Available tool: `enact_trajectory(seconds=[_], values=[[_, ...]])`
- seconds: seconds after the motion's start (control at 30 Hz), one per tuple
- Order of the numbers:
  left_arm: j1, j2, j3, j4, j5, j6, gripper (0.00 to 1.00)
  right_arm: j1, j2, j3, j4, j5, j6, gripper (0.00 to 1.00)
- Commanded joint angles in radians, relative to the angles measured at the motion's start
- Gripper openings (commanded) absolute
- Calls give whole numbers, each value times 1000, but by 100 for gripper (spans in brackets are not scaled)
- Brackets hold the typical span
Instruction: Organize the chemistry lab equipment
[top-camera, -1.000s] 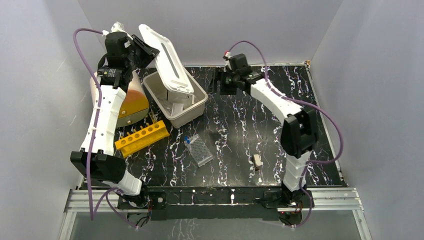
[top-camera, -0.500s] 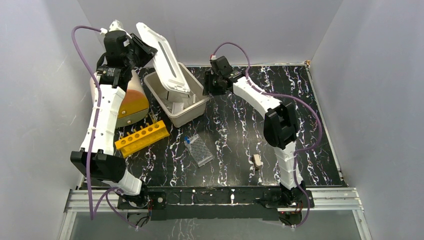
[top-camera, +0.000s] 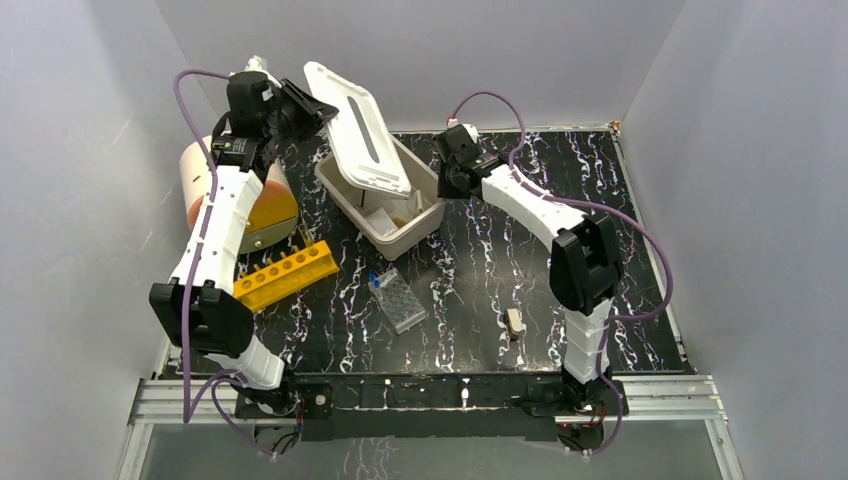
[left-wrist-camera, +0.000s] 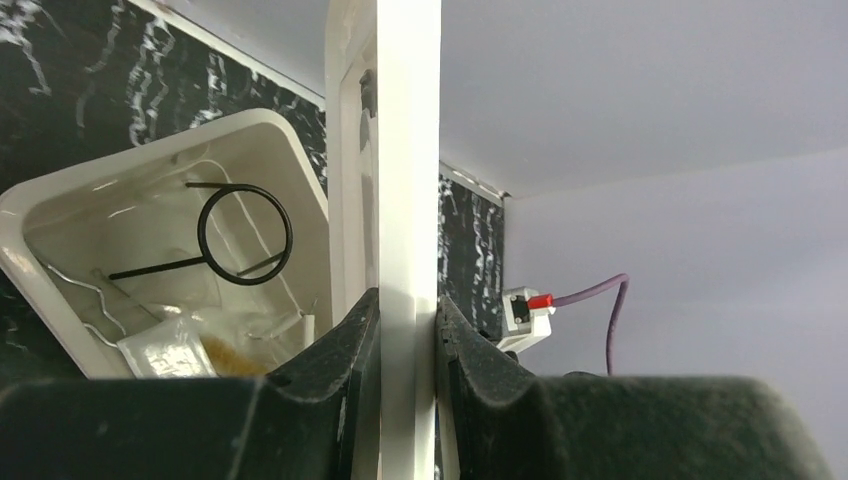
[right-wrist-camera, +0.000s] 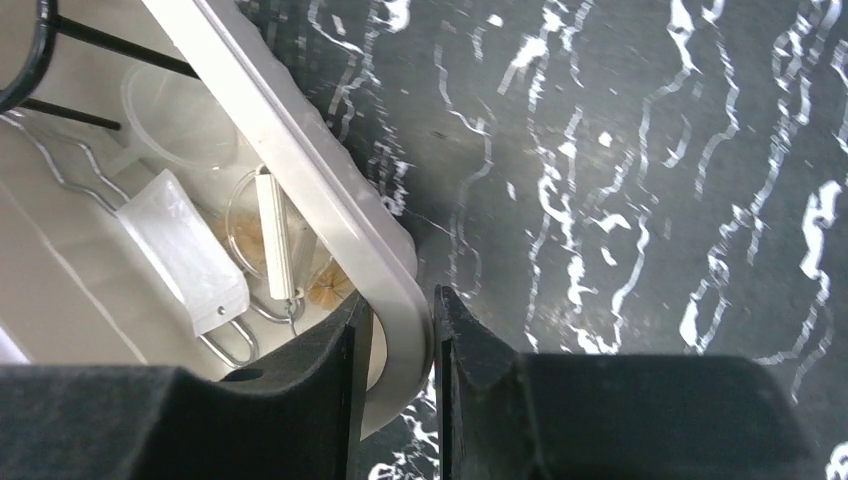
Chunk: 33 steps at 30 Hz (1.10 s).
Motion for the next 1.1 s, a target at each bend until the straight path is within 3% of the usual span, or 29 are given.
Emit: enact_trajectory(seconds=[0.0, 0.2, 0.43, 0.57, 0.7, 1.07], values=[[3, -18, -56, 153, 137, -125, 0, -12, -107, -49, -47, 154, 43, 32], [-16, -35, -196, 300, 186, -280, 0, -12, -196, -157, -83, 186, 125, 32], [-88, -83, -302, 347, 55, -320, 0, -22, -333, -241, 26, 51, 112, 55], [-115, -119, -373, 393, -5, -329, 0, -39, -397, -268, 80, -34, 101, 62], [-147, -153, -419, 406, -54, -329, 0, -50, -456, -280, 76, -35, 109, 64], [-222, -232, -630, 637, -180, -422, 0, -71, -501, -327, 58, -33, 116, 63]])
